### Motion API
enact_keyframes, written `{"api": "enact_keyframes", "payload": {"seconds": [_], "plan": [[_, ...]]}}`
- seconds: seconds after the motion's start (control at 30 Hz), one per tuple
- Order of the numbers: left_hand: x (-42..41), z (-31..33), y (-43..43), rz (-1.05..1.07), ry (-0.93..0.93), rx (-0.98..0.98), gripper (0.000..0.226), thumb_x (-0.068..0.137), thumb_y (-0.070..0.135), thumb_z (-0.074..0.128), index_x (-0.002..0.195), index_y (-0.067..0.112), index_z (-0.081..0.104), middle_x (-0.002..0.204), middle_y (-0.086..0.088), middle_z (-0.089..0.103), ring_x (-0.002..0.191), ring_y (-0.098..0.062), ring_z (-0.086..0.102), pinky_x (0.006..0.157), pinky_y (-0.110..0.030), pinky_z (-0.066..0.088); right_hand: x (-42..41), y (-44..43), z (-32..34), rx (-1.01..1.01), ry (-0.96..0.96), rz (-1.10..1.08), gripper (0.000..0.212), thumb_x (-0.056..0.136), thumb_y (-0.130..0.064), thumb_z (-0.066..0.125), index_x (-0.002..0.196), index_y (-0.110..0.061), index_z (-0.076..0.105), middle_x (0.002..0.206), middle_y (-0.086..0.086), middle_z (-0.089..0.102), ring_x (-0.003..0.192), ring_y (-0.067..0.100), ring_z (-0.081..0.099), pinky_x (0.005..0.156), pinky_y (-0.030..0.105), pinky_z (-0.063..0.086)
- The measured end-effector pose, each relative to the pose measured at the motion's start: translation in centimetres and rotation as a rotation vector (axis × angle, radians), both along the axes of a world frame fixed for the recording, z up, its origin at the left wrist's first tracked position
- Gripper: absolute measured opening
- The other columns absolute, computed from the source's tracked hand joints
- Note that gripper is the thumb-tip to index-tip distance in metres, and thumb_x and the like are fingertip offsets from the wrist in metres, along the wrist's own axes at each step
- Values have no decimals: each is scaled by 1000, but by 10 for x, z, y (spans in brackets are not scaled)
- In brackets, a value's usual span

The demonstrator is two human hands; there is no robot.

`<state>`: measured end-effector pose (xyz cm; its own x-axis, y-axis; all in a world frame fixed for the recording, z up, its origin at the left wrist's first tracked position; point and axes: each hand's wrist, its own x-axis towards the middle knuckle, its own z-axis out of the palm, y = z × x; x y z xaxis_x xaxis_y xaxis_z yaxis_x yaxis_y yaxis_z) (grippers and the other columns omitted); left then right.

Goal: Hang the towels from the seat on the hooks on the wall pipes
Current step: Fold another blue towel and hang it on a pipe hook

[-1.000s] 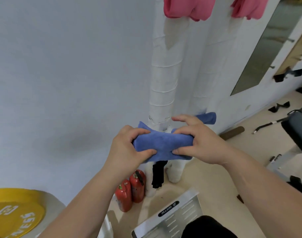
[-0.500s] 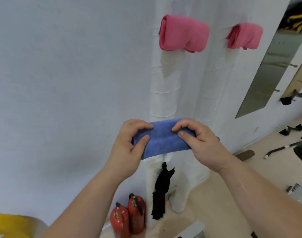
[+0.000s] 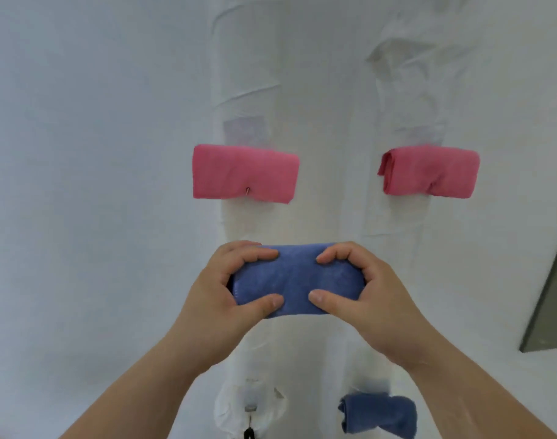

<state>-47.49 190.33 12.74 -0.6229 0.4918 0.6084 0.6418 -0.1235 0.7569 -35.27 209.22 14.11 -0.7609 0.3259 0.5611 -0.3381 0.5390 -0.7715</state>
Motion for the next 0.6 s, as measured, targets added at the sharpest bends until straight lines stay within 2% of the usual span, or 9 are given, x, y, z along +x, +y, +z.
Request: {"api": "enact_keyframes", "payload": {"seconds": [0.1,0.23,0.3,0.4,0.5,0.6], "plan": [[6,46,17,53,89,26,56,67,6,85,111,38,71,125,15,61,117,-4,61,88,-15,51,0,23,45,45,61,49,46,65,-16,88,104,-30,66,111,-13,68,108,10,65,87,29,56],[-3,122,21,17,61,87,61,75,-12,77,114,35,71,121,4,68,104,-15,72,77,-23,59,-15,34,113,78,152,121,48,71,-6,88,105,-31,66,107,-17,69,102,4,67,82,23,57],[-8,160,20,5,83,130,56,80,-12,73,114,33,72,115,3,73,98,-18,74,75,-27,61,-26,36,149,90,214,147,44,74,-6,85,104,-32,66,108,-16,69,101,5,67,82,24,57],[-21,207,21,48,204,155,50,85,-5,72,111,37,73,117,7,72,100,-15,73,85,-29,60,-45,34,199,124,320,160,37,79,-5,81,102,-31,68,109,-12,70,101,7,67,85,24,56],[-38,253,19,110,318,199,46,87,-2,70,111,37,73,123,3,67,102,-16,70,88,-28,58,-68,29,249,151,415,161,32,82,-2,78,105,-23,69,112,-5,69,104,14,67,90,35,59],[-49,300,12,130,400,245,44,87,-3,69,109,35,73,119,2,68,100,-15,69,85,-23,57,-88,22,296,190,502,169,33,81,-3,78,107,-20,69,115,-1,69,108,20,67,92,44,59]]}}
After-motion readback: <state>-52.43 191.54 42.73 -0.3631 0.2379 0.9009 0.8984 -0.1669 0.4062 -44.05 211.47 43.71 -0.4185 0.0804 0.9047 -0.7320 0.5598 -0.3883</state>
